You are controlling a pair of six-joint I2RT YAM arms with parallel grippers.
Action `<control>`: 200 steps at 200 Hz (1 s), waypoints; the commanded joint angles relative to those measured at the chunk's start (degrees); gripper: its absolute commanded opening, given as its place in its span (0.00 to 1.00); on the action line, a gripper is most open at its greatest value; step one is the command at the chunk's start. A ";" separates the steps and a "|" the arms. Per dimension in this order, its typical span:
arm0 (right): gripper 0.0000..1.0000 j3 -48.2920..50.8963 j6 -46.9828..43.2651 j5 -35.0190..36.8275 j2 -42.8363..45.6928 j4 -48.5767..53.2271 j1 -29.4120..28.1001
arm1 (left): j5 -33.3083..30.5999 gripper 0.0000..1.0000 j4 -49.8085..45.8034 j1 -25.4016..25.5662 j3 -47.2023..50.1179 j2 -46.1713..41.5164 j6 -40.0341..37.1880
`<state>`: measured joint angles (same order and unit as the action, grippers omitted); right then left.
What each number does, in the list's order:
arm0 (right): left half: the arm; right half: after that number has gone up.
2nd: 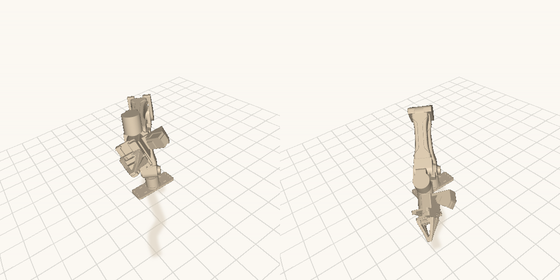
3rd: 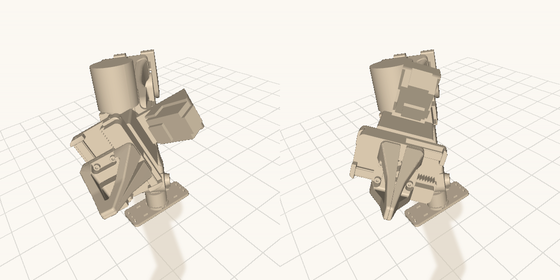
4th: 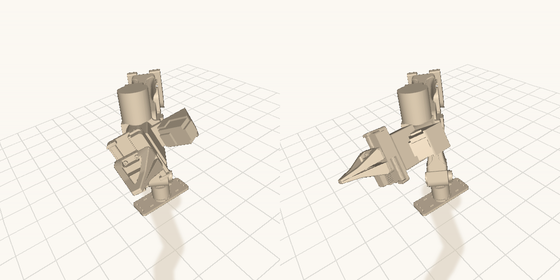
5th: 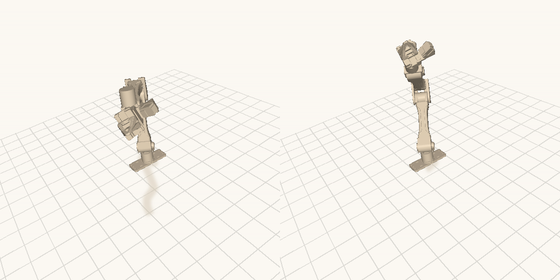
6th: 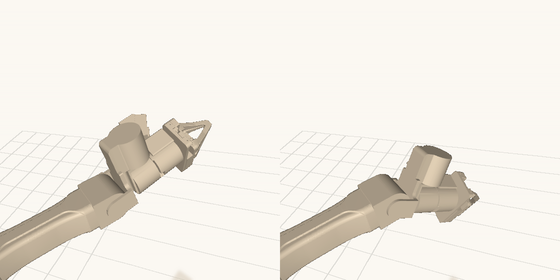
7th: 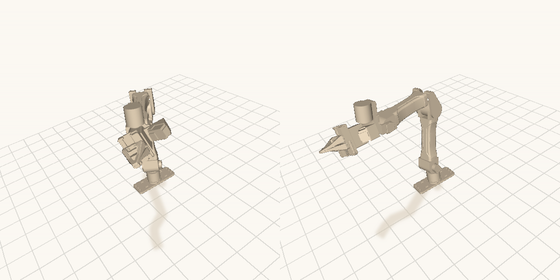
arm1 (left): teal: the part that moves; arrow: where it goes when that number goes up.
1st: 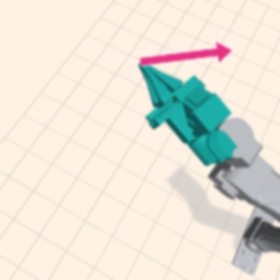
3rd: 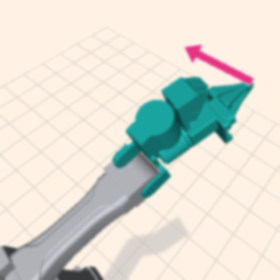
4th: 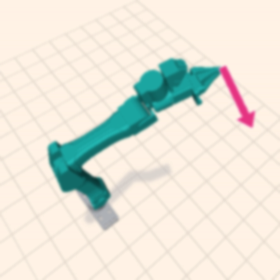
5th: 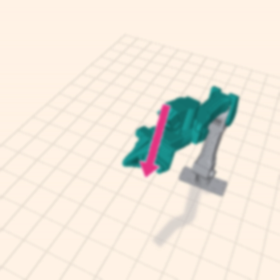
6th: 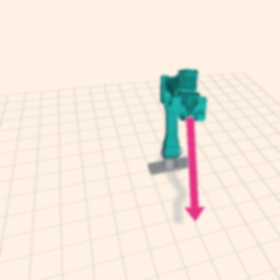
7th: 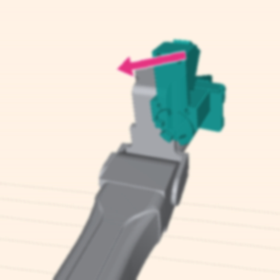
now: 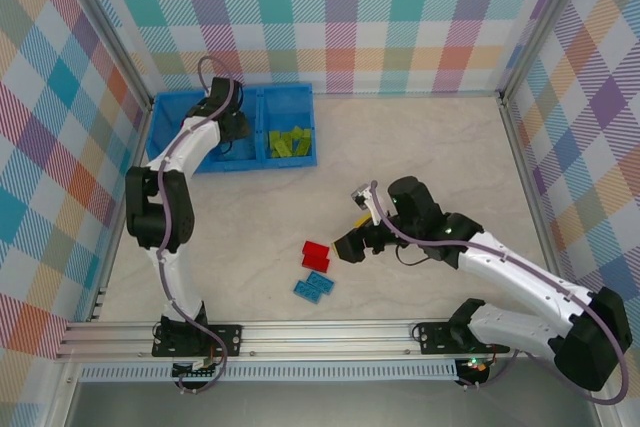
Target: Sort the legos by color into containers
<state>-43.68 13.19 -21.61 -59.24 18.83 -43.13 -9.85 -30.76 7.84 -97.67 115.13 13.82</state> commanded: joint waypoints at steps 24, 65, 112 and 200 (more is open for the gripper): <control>1.00 0.97 2.18 0.60 2.99 -1.69 0.07 | 5.37 0.41 -5.39 -3.06 -7.67 6.12 -0.64; 1.00 0.67 2.61 1.82 2.22 -1.70 0.07 | 9.55 0.60 -3.73 -3.00 -4.44 -1.59 0.62; 1.00 1.17 3.92 8.09 0.97 -3.45 0.07 | 17.53 0.65 0.59 1.53 12.35 -24.34 7.17; 1.00 5.54 5.35 14.19 3.74 -7.37 0.07 | 7.65 0.94 3.15 35.38 38.74 -40.95 14.97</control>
<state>-39.07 17.43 -8.69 -56.64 14.06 -43.13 1.17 -27.03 38.13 -61.84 70.81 25.47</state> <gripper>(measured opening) 0.996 0.880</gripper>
